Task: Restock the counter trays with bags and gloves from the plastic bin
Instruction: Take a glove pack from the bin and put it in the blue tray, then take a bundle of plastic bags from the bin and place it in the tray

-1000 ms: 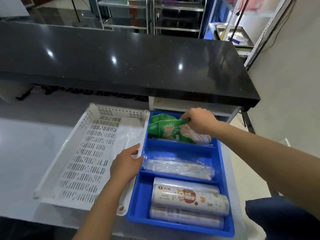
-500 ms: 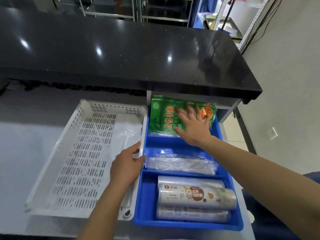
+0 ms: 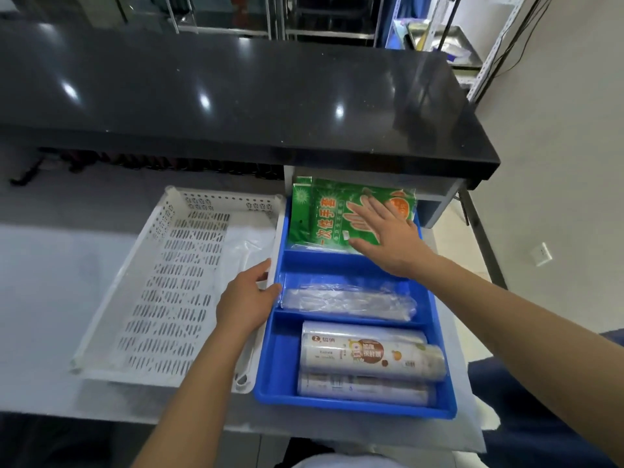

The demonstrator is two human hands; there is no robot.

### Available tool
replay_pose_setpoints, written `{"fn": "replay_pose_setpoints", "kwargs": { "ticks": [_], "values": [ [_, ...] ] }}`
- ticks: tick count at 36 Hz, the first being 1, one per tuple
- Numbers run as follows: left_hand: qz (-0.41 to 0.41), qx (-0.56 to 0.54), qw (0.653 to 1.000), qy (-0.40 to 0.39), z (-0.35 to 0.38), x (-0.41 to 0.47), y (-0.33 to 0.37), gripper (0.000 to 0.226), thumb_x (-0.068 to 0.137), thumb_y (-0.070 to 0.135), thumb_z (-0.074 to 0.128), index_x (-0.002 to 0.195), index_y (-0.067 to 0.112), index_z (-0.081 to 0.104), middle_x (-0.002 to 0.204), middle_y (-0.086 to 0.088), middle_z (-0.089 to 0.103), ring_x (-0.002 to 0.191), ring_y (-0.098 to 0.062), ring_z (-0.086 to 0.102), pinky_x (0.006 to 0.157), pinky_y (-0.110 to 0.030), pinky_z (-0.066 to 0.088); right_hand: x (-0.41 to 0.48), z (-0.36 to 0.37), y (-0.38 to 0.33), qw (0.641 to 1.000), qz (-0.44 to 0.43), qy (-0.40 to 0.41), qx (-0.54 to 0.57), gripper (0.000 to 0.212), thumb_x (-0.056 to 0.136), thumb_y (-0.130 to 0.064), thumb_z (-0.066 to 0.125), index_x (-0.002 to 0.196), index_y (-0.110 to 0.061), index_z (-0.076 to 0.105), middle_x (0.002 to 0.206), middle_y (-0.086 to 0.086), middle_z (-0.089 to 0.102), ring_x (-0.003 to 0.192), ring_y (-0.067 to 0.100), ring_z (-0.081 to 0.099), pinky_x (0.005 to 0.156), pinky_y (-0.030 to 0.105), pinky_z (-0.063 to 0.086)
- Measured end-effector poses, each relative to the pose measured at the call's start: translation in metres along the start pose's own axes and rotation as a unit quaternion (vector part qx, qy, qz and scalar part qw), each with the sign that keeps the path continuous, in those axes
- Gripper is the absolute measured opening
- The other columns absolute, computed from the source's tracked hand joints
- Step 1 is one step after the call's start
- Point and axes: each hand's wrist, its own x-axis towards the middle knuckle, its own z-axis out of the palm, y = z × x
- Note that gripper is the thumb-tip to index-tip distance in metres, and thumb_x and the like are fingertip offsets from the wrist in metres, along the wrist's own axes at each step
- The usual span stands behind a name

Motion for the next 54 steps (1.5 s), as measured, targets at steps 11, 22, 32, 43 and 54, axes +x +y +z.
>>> {"fn": "replay_pose_setpoints", "kwargs": {
  "ticks": [11, 22, 32, 43, 54],
  "values": [
    [0.086, 0.028, 0.993, 0.075, 0.014, -0.072, 0.034, 0.059, 0.095, 0.028, 0.063, 0.149, 0.026, 0.039, 0.149, 0.008, 0.043, 0.136, -0.016, 0.042, 0.103, -0.026, 0.035, -0.166, -0.033, -0.004, 0.990, 0.005, -0.027, 0.135, 0.064, 0.090, -0.057, 0.052, 0.148, -0.045, 0.027, 0.163, -0.010, 0.012, 0.151, 0.014, 0.001, 0.121, 0.045, 0.013],
    [0.094, 0.013, 0.991, 0.098, 0.088, -0.256, 0.038, 0.069, 0.087, 0.020, 0.074, 0.147, 0.020, 0.040, 0.160, -0.002, 0.026, 0.150, -0.015, 0.020, 0.121, -0.042, 0.023, -0.278, -0.018, 0.020, 0.967, 0.012, -0.070, 0.243, 0.056, 0.086, -0.063, 0.049, 0.135, -0.062, 0.022, 0.161, -0.022, 0.009, 0.148, 0.004, -0.007, 0.122, 0.040, 0.012],
    [0.001, 0.035, 0.988, 0.150, 0.051, -0.327, -0.009, 0.078, 0.086, 0.050, 0.065, 0.153, 0.037, 0.027, 0.164, 0.012, 0.013, 0.151, -0.006, 0.007, 0.123, -0.036, 0.015, -0.306, 0.008, -0.062, 0.950, -0.120, -0.130, 0.257, 0.061, 0.086, -0.065, 0.045, 0.144, -0.051, 0.030, 0.158, -0.023, 0.015, 0.148, 0.002, -0.004, 0.123, 0.041, 0.007],
    [-0.103, -0.010, 0.978, 0.179, -0.020, -0.379, -0.117, 0.076, 0.084, 0.071, 0.052, 0.150, 0.052, 0.021, 0.162, 0.027, 0.001, 0.148, 0.003, -0.006, 0.122, -0.034, 0.009, -0.318, 0.065, -0.190, 0.937, -0.227, -0.215, 0.156, 0.062, 0.084, -0.068, 0.048, 0.142, -0.046, 0.039, 0.158, -0.017, 0.023, 0.149, 0.008, 0.002, 0.121, 0.039, 0.013],
    [-0.199, -0.072, 0.945, 0.248, -0.129, -0.457, -0.269, 0.075, 0.085, 0.071, 0.051, 0.150, 0.048, 0.022, 0.164, 0.019, 0.009, 0.150, -0.006, 0.005, 0.123, -0.040, 0.014, -0.337, 0.147, -0.378, 0.900, -0.309, -0.293, 0.086, 0.060, 0.086, -0.062, 0.052, 0.142, -0.046, 0.037, 0.160, -0.010, 0.023, 0.150, 0.013, 0.004, 0.120, 0.043, 0.016]
  ]
}}
